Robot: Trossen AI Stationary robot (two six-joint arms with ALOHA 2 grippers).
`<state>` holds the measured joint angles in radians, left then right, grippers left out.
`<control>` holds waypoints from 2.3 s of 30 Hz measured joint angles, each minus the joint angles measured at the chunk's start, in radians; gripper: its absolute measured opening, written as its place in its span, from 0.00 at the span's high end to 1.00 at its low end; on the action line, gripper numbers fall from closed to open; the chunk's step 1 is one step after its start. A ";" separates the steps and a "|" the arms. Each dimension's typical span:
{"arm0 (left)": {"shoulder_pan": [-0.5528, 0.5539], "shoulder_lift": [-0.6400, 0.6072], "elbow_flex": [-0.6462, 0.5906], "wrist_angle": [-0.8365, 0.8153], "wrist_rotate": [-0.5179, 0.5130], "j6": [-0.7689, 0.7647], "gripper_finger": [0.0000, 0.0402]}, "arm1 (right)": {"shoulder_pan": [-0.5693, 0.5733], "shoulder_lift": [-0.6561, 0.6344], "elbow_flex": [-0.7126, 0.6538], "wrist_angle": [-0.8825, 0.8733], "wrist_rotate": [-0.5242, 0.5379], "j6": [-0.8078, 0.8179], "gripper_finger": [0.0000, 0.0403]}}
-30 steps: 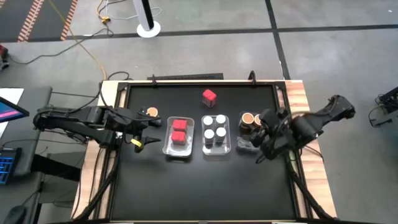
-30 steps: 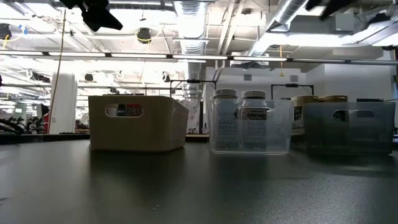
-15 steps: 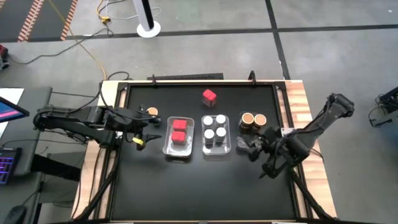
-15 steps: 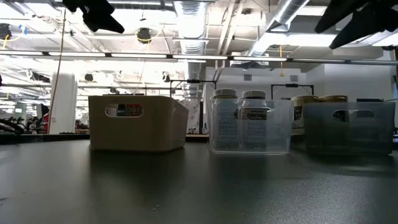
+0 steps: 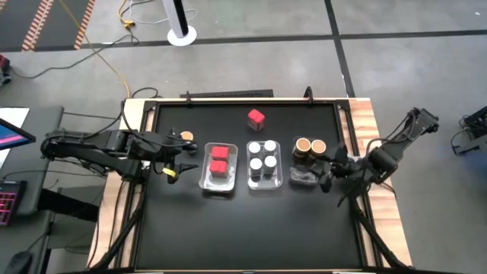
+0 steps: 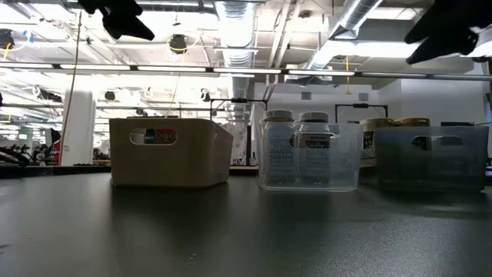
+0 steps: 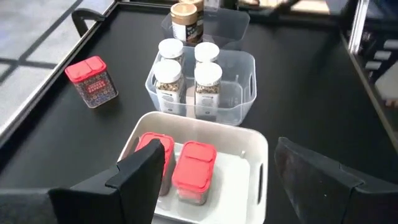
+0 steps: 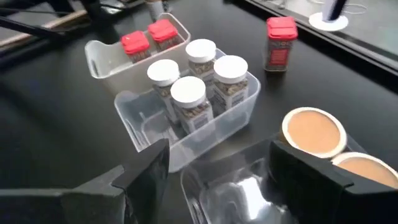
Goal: Sort spices by type
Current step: Put the brown seasoning bottle into the black bin
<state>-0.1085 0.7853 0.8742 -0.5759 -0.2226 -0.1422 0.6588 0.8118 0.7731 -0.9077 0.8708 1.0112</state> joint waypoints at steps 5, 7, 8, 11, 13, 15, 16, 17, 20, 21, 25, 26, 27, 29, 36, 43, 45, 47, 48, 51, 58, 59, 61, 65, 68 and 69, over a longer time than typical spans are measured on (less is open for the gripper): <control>0.000 0.000 0.000 0.050 -0.065 -0.164 0.27 | -0.137 -0.124 -0.098 0.269 -0.140 -0.298 0.25; 0.000 0.000 0.000 0.066 -0.102 -0.214 0.27 | -0.210 -0.164 -0.137 0.395 -0.241 -0.426 0.25; 0.000 0.000 0.000 0.069 -0.109 -0.226 0.27 | -0.253 -0.182 -0.155 0.463 -0.297 -0.478 0.25; 0.000 0.009 0.000 0.078 -0.134 -0.224 0.27 | -0.385 -0.220 -0.196 0.571 -0.442 -0.579 0.25; 0.000 0.019 0.000 0.079 -0.170 -0.231 0.27 | -0.460 -0.230 -0.209 0.590 -0.478 -0.599 0.25; 0.004 0.034 0.000 0.095 -0.222 -0.275 0.27 | -0.516 -0.233 -0.218 0.585 -0.480 -0.580 0.25; 0.011 0.040 0.001 0.104 -0.247 -0.306 0.27 | -0.537 -0.233 -0.219 0.587 -0.480 -0.556 0.25; 0.018 0.046 0.001 0.106 -0.268 -0.343 0.27 | -0.555 -0.231 -0.221 0.586 -0.481 -0.533 0.25; 0.055 0.065 0.001 0.100 -0.345 -0.485 0.27 | -0.586 -0.223 -0.221 0.590 -0.483 -0.485 0.25; 0.071 0.070 0.001 0.095 -0.370 -0.526 0.27 | -0.591 -0.222 -0.221 0.589 -0.483 -0.480 0.25; 0.159 0.084 0.001 0.099 -0.413 -0.580 0.27 | -0.607 -0.223 -0.221 0.590 -0.483 -0.451 0.25; 0.182 0.084 0.001 0.097 -0.412 -0.579 0.27 | -0.612 -0.223 -0.221 0.589 -0.483 -0.430 0.25; 0.205 0.084 0.001 0.096 -0.412 -0.577 0.27 | -0.617 -0.222 -0.221 0.588 -0.483 -0.411 0.25; 0.251 0.083 0.001 0.096 -0.412 -0.567 0.27 | -0.629 -0.223 -0.221 0.588 -0.482 -0.385 0.25; 0.401 0.120 0.059 -0.044 -0.368 -0.607 0.27 | -0.670 -0.223 -0.221 0.587 -0.478 -0.338 0.25; 0.507 0.290 0.191 -0.287 -0.260 -0.778 0.27 | -0.704 -0.223 -0.221 0.575 -0.476 -0.338 0.25; 0.526 0.346 0.225 -0.315 -0.211 -0.803 0.27 | -0.708 -0.223 -0.221 0.566 -0.476 -0.338 0.25; 0.544 0.397 0.261 -0.349 -0.163 -0.820 0.27 | -0.708 -0.223 -0.221 0.565 -0.476 -0.339 0.25; 0.553 0.421 0.278 -0.371 -0.148 -0.833 0.27 | -0.708 -0.223 -0.221 0.565 -0.476 -0.339 0.25; 0.570 0.483 0.315 -0.453 -0.135 -0.891 0.27 | -0.708 -0.223 -0.221 0.565 -0.476 -0.341 0.25; 0.633 0.604 0.354 -0.542 0.012 -0.967 0.27 | -0.707 -0.223 -0.221 0.564 -0.480 -0.410 0.25; 0.640 0.618 0.354 -0.542 0.040 -0.972 0.27 | -0.707 -0.223 -0.221 0.564 -0.483 -0.426 0.25; 0.653 0.643 0.354 -0.542 0.073 -0.981 0.27 | -0.707 -0.223 -0.221 0.564 -0.484 -0.459 0.25; 0.669 0.676 0.354 -0.552 0.079 -0.996 0.27 | -0.707 -0.223 -0.221 0.564 -0.485 -0.497 0.25; 0.677 0.681 0.354 -0.562 0.068 -1.007 0.27 | -0.707 -0.223 -0.221 0.564 -0.487 -0.499 0.25; 0.678 0.681 0.354 -0.560 0.064 -1.010 0.27 | -0.707 -0.223 -0.220 0.564 -0.487 -0.500 0.25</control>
<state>0.5697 1.4664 1.2282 -1.1362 -0.1586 -1.1527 -0.0486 0.5888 0.5529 -0.3440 0.3834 0.5114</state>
